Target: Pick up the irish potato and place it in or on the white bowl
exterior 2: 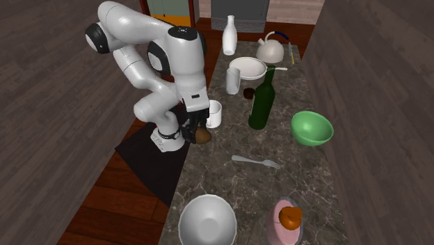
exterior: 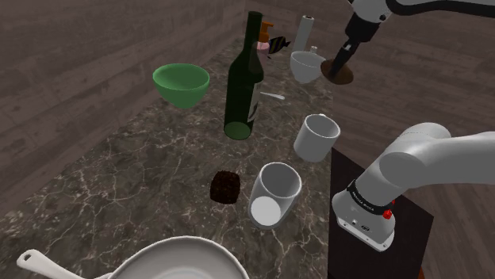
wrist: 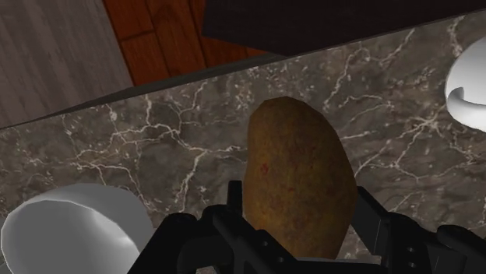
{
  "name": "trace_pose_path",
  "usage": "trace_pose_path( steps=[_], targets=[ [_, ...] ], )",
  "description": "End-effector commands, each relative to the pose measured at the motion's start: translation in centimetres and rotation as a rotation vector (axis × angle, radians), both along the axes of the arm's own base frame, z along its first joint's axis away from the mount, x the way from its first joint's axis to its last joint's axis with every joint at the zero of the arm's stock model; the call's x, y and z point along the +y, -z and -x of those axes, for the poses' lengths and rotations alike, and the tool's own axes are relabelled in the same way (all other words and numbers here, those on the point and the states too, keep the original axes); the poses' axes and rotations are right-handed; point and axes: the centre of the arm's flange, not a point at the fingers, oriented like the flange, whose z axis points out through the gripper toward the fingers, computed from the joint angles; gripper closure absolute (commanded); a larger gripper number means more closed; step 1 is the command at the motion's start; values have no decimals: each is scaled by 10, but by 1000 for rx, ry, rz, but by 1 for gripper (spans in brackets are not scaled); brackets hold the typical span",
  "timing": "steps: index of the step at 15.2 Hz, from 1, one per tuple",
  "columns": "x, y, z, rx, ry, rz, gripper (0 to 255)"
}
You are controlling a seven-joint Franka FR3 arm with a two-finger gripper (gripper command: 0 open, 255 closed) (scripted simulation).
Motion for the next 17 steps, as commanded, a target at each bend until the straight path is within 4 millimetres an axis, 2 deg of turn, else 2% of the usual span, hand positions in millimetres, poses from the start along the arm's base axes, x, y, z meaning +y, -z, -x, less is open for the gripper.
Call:
trace_pose_path(
  steps=[1,6,17],
  targets=[
    [0,-11,0,0,0,0,255],
    [0,-35,0,0,0,0,255],
    [-101,-38,-104,0,0,0,255]
  ],
)
